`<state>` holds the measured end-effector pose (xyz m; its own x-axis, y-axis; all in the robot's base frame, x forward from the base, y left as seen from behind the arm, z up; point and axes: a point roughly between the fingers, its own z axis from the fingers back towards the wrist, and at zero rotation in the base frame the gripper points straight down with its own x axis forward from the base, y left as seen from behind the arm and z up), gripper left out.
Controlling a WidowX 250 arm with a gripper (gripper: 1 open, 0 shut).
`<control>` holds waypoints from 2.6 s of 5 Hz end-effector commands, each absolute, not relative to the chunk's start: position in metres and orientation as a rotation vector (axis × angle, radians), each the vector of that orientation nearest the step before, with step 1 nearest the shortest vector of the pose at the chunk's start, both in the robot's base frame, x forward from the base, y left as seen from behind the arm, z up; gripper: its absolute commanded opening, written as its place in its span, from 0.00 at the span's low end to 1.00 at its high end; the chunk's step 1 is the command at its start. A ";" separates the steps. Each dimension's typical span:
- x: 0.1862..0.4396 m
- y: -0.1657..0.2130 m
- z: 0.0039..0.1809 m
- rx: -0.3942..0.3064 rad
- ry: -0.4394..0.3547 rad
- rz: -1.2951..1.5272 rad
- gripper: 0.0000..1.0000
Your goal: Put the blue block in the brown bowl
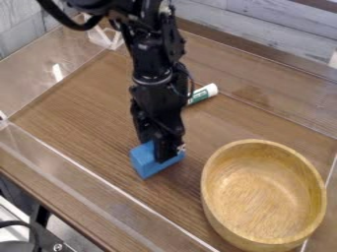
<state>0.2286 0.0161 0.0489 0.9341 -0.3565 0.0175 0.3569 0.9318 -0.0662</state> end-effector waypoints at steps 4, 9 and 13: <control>0.249 0.022 0.067 -0.041 -0.058 -0.392 0.00; 0.259 0.019 0.069 -0.028 -0.081 -0.456 0.00; 0.266 0.016 0.072 -0.018 -0.100 -0.490 0.00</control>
